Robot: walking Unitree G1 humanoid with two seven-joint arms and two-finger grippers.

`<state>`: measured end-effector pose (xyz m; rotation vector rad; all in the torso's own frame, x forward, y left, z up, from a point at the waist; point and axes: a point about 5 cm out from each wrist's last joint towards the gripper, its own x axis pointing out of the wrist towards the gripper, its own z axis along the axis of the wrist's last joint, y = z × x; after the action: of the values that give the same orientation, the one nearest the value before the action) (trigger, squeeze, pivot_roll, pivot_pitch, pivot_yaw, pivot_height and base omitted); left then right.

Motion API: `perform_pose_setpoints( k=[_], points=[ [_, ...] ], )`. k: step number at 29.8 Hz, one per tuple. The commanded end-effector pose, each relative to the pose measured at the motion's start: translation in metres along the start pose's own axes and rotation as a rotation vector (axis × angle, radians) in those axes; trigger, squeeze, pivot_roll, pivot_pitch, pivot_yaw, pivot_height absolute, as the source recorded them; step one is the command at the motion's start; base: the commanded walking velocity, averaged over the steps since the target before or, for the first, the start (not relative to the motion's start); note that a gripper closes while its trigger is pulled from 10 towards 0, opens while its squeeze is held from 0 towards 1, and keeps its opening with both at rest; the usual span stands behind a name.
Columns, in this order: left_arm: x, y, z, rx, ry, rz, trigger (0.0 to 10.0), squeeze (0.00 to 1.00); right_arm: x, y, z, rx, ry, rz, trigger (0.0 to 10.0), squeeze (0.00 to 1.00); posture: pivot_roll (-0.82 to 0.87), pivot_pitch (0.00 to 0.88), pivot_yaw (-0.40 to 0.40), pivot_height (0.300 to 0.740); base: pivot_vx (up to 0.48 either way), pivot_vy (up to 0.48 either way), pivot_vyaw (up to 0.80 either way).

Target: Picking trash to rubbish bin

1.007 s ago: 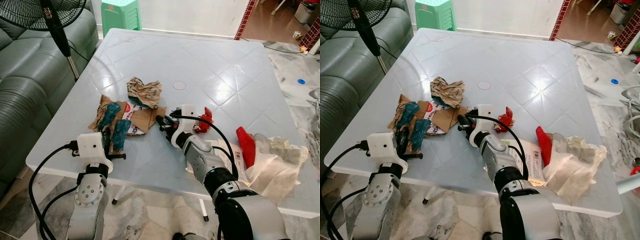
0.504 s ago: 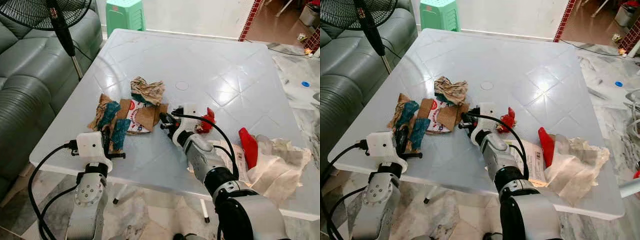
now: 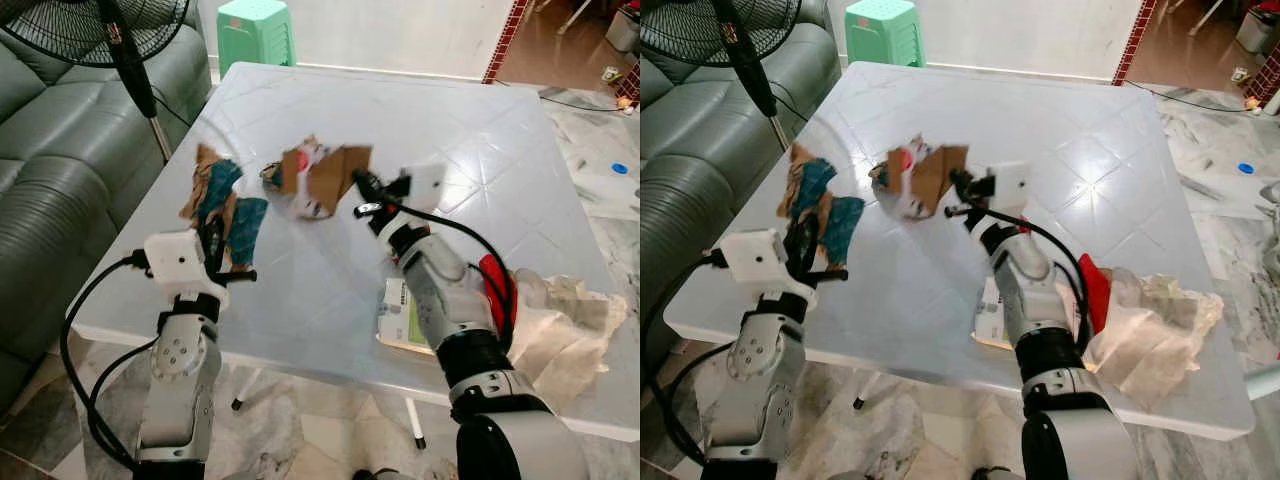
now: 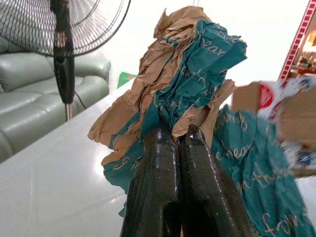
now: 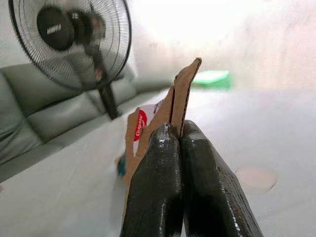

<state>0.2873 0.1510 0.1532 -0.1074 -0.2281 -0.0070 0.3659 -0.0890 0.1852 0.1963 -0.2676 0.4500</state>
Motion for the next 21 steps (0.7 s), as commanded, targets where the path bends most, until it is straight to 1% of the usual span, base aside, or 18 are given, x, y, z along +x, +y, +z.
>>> perform_pose_setpoints(
  k=[1,3,4,5,6,7,8,9,13,15,16,17,20,21],
  points=[
    [0.004,-0.002,0.001,0.003,0.012,0.006,0.0,0.0,-0.005,-0.003,0.009,-0.076,-0.03,-0.031,0.0,0.0,0.06,0.02,-0.014,0.74,0.0,0.0,0.0],
    [0.006,-0.004,0.004,0.002,0.012,0.009,0.0,0.0,-0.011,-0.005,0.013,-0.111,-0.042,-0.051,0.0,0.0,0.05,0.016,-0.01,0.74,0.0,0.0,0.0],
    [0.008,-0.006,0.006,0.002,0.009,0.004,3.6,0.0,-0.015,-0.008,0.014,-0.132,-0.047,-0.071,0.0,0.0,0.05,0.011,-0.007,0.74,0.0,0.0,0.0],
    [0.01,-0.008,0.008,0.0,0.005,-0.004,3.6,0.0,-0.02,-0.011,0.016,-0.151,-0.048,-0.094,0.0,0.0,0.04,0.012,-0.006,0.74,0.0,0.0,0.0],
    [0.011,-0.011,0.01,-0.014,0.009,-0.029,8.9,0.0,-0.026,-0.014,0.018,-0.156,-0.05,-0.106,0.0,0.0,0.04,0.01,-0.001,0.74,0.0,0.0,0.0],
    [0.011,-0.011,0.01,-0.014,0.009,-0.029,8.9,0.0,-0.026,-0.014,0.018,-0.156,-0.05,-0.106,0.0,0.0,0.04,0.01,-0.001,0.74,0.0,0.0,0.0],
    [0.013,-0.014,0.012,-0.019,0.008,-0.046,10.0,0.0,-0.034,-0.019,0.02,-0.17,-0.051,-0.144,0.0,0.0,0.03,0.008,0.005,0.74,0.0,0.0,0.0],
    [0.014,-0.015,0.013,-0.013,0.005,-0.047,10.0,0.0,-0.038,-0.023,0.021,-0.178,-0.051,-0.173,0.0,0.0,0.03,0.008,0.009,0.74,0.0,0.0,0.0],
    [0.016,-0.017,0.013,0.01,0.014,-0.061,10.0,0.0,-0.044,-0.028,0.025,-0.205,-0.057,-0.214,0.0,0.0,0.02,0.004,0.021,0.74,0.0,0.0,0.0],
    [0.015,-0.018,0.012,0.036,0.022,-0.098,10.0,0.0,-0.05,-0.038,0.032,-0.262,-0.075,-0.268,0.0,0.0,0.02,0.002,0.029,0.74,0.0,0.0,0.0],
    [0.015,-0.018,0.012,0.036,0.022,-0.098,10.0,0.0,-0.05,-0.038,0.032,-0.262,-0.075,-0.268,0.0,0.0,0.02,0.002,0.029,0.74,0.0,0.0,0.0],
    [0.015,-0.017,0.01,0.031,0.032,-0.109,10.0,0.0,-0.051,-0.042,0.032,-0.268,-0.076,-0.29,0.0,0.0,0.02,0.0,0.038,0.74,0.0,0.0,0.0],
    [0.012,-0.015,0.005,0.045,0.068,-0.136,10.0,0.0,-0.056,-0.047,0.032,-0.266,-0.068,-0.32,0.0,0.0,0.02,0.0,0.038,0.74,0.0,0.0,0.0],
    [0.011,-0.014,0.003,0.054,0.081,-0.146,10.0,0.0,-0.059,-0.049,0.032,-0.266,-0.063,-0.331,0.0,0.0,0.03,0.0,0.05,0.74,0.0,0.0,0.0]
  ],
)
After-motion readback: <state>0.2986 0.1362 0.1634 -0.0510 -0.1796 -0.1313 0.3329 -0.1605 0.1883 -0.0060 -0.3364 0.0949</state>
